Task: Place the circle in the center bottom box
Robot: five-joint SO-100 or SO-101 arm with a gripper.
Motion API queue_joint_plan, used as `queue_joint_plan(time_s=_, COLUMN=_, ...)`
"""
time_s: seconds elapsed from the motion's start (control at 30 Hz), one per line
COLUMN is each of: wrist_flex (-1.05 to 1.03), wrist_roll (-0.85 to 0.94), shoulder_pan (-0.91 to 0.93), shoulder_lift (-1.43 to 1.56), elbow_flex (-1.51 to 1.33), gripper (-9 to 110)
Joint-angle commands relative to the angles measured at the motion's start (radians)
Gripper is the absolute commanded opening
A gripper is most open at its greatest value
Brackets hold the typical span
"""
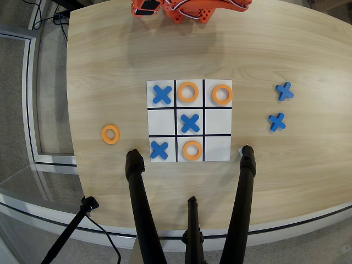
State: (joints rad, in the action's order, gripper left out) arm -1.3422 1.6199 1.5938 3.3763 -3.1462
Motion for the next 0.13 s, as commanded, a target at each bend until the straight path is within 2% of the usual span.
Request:
queue_joint_plan(time_s=0.0, wrist_flex=-0.008, wrist_roll=-0.003, shoulder_pan=0.003, shoulder_lift=0.017, elbow_flex=-0.057, gripper=0)
queue_joint_plan(time_s=0.1, wrist_flex=-0.008, wrist_roll=-0.003, shoulder_pan=0.003, shoulder_lift=0.017, elbow_flex=-0.057, gripper=0)
